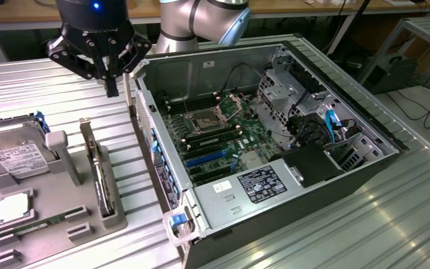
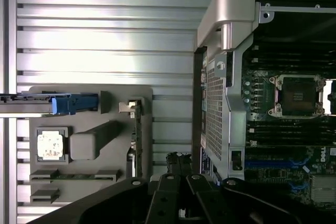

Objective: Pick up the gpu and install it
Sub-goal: 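Reach for the gpu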

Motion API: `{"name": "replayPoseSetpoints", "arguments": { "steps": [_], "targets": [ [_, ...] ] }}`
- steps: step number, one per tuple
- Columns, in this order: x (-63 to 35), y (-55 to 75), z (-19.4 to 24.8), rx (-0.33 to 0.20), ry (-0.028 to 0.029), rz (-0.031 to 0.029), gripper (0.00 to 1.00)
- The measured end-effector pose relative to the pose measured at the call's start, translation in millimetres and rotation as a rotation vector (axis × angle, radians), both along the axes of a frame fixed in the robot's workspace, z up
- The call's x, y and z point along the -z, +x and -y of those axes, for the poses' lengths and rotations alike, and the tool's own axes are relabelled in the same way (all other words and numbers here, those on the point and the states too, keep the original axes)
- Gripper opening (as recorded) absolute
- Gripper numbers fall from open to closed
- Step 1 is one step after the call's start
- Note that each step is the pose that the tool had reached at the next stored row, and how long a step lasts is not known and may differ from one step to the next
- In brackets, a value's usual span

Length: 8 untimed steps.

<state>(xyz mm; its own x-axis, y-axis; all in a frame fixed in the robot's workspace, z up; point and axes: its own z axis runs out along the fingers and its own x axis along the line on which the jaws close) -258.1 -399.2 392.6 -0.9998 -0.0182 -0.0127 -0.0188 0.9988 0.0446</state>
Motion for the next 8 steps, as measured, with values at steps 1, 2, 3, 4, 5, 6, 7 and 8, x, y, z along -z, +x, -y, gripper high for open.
{"name": "replayPoseSetpoints", "arguments": {
  "steps": [1,2,3,4,5,6,7,8],
  "targets": [
    [0.0,-0.4,0.0,0.000,0.0000,-0.0005,0.11],
    [0.0,-0.7,0.0,0.000,0.0000,-0.0009,0.11],
    [0.0,-1.1,0.0,0.000,0.0000,-0.0013,0.11],
    [0.0,-1.4,0.0,0.000,0.0000,-0.0017,0.11],
    [0.0,-1.8,0.0,0.000,0.0000,-0.0022,0.11],
    [0.0,-2.1,0.0,0.000,0.0000,-0.0027,0.11],
    [0.0,-2.5,0.0,0.000,0.0001,-0.0031,0.11],
    [0.0,-2.9,0.0,0.000,0.0000,-0.0036,0.11]
  ]
}}
